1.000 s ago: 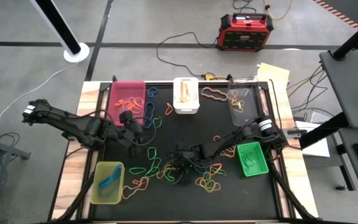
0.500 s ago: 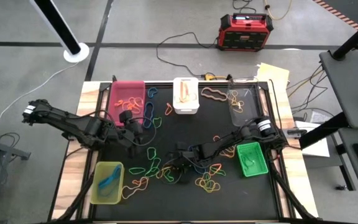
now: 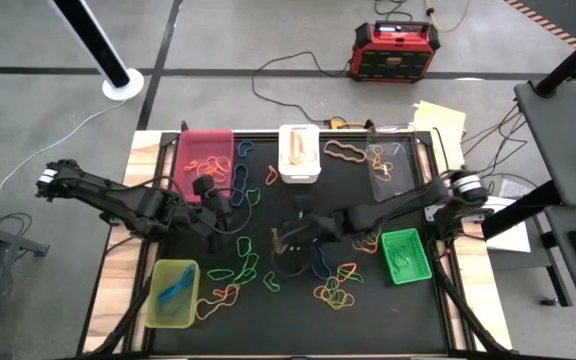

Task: Sort rubber bands into baskets
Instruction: Put the yellow rubber band into the transparent bin, then put the green rubber band into the green bin

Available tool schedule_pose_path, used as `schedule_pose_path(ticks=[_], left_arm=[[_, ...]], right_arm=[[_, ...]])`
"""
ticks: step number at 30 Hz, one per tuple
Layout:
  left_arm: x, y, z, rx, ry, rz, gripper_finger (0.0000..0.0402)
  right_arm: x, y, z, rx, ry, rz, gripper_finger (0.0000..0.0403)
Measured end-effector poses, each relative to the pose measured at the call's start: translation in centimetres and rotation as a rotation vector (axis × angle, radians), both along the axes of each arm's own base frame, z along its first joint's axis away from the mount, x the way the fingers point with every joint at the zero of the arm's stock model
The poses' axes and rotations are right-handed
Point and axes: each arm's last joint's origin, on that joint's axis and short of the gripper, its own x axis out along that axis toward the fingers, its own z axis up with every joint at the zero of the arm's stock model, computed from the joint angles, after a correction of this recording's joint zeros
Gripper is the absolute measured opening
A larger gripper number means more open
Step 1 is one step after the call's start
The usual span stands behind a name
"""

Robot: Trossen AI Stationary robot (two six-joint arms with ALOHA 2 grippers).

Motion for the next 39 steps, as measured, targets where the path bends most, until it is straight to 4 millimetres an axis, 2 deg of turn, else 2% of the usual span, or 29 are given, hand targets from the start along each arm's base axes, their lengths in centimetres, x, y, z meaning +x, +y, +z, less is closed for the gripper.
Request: schedule_pose_path(ticks=[2,5,7,10,14,17,23,26,29,35,39], left_arm=[[0.1,0.0,0.0,0.003,-0.006,-0.002,0.0189],[0.1,0.0,0.1,0.010,-0.010,0.004,0.0189],[0.1,0.0,0.1,0.018,-0.013,-0.005,0.0189],[0.4,-0.1,0.3,0.030,-0.036,-0.024,0.0189],[0.8,-0.2,0.8,0.054,-0.077,-0.058,0.0189],[1.1,-0.2,1.1,0.079,-0.102,-0.086,0.0189],[1.3,-0.1,1.3,0.118,-0.123,-0.080,0.0189],[1.2,0.0,1.4,0.123,-0.139,-0.040,0.0189],[1.2,0.0,1.4,0.095,-0.145,-0.040,0.0189],[1.2,-0.2,0.8,-0.028,-0.125,-0.039,0.0189],[1.1,-0.4,0.1,-0.127,-0.077,-0.026,0.0189]], right_arm=[[-1.3,-0.7,1.9,-0.056,-0.004,-0.055,0.0008],[-3.7,-2.3,3.4,-0.202,0.076,-0.201,0.0008],[-5.5,-4.0,4.2,-0.297,0.143,-0.338,0.0008],[-8.5,-7.2,5.6,-0.348,0.211,-0.582,0.0008],[-12.5,-12.1,6.0,-0.278,0.292,-0.905,0.0008],[-14.9,-15.4,5.9,-0.196,0.267,-1.146,0.0009],[-17.6,-19.7,4.7,-0.020,0.273,-1.393,0.0011],[-18.5,-20.9,4.1,0.061,0.306,-1.437,0.0025],[-19.0,-21.2,3.4,0.082,0.337,-1.456,0.0050],[-19.0,-21.0,3.0,0.130,0.341,-1.461,0.0113],[-17.9,-19.6,3.3,0.186,0.298,-1.392,0.0145]])
